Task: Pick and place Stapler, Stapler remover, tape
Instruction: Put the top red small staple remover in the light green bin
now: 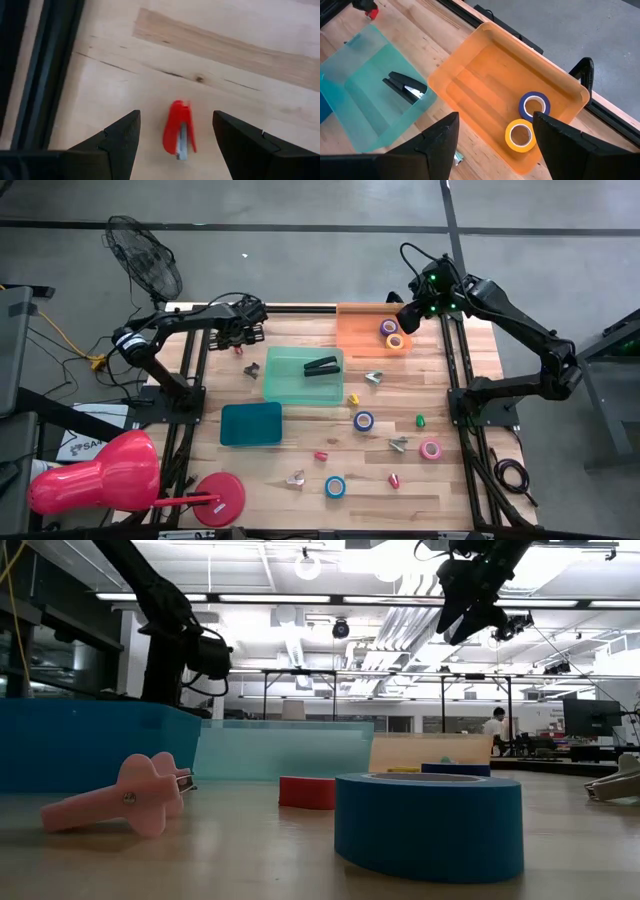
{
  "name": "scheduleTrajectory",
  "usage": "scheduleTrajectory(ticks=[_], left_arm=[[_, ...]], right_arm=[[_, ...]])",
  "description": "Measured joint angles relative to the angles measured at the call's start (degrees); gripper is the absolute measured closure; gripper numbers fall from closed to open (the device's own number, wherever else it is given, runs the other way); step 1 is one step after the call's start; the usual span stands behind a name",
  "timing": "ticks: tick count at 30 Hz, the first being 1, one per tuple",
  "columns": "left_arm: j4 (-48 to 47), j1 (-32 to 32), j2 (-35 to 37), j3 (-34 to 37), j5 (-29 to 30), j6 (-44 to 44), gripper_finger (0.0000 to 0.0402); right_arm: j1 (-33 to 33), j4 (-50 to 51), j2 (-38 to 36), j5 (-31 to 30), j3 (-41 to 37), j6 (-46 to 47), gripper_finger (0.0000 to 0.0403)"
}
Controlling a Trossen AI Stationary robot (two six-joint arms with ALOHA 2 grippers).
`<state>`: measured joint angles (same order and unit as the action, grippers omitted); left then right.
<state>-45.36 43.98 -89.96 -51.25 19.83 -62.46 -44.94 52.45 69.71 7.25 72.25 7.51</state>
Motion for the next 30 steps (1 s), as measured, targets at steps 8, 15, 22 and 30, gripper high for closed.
scheduleTrajectory(ticks=[8,15,22,30], left_arm=[[7.5,1.2,0.0,3.6,-4.4,-0.2,0.0159],[8.8,1.7,0.2,6.3,-4.5,-0.4,0.0159],[10.1,1.8,0.2,6.6,-5.6,2.9,0.0193],[10.3,1.8,0.1,6.7,-6.3,6.5,0.0289]], right_arm=[[0.0,0.0,0.0,0.0,0.0,0.0,0.0158],[0.0,0.0,0.0,0.0,0.0,0.0,0.0158],[0.0,-0.4,0.0,-0.3,0.0,0.1,0.0158],[0.0,-0.4,0.0,-0.4,0.0,0.6,0.0158]])
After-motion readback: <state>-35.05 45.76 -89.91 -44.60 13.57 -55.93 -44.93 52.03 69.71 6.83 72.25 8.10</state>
